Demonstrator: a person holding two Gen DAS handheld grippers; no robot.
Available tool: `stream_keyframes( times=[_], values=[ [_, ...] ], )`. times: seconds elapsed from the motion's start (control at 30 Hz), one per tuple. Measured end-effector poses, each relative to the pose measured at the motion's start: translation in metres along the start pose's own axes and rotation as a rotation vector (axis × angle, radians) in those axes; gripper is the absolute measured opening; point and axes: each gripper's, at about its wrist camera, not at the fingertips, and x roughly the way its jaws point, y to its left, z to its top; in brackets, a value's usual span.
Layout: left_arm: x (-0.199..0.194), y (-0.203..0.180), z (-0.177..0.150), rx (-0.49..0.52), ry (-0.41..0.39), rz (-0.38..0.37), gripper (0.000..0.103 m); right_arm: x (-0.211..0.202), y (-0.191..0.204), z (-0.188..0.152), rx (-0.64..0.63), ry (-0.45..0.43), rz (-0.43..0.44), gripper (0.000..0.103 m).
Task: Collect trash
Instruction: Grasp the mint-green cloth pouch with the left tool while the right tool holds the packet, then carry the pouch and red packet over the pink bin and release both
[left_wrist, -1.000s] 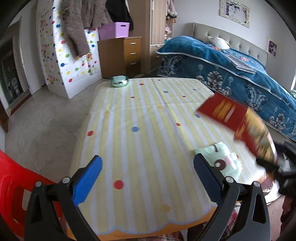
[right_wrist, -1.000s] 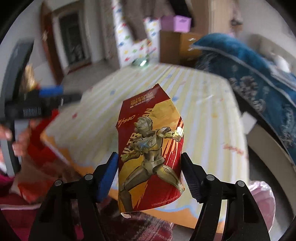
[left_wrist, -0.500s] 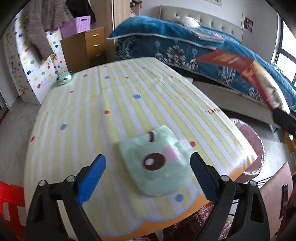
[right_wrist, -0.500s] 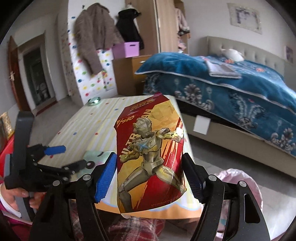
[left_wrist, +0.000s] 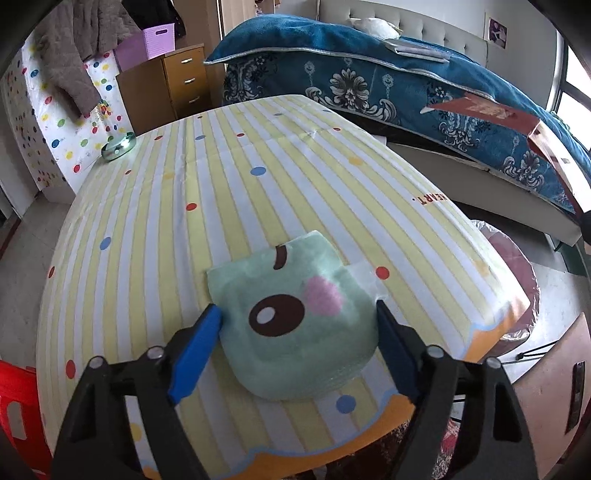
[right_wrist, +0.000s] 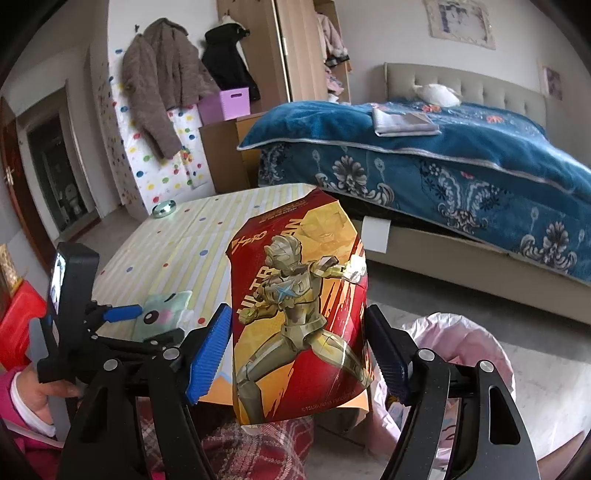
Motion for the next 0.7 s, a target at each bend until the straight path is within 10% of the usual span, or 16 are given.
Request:
stream_keyframes(
  times=[0.7],
  values=[
    [-0.065, -0.01, 0.021, 0.004, -0.198, -0.032, 0.061, -0.031, -0.007, -0.011, 0.009, -0.047, 0.013, 0.073]
  ],
)
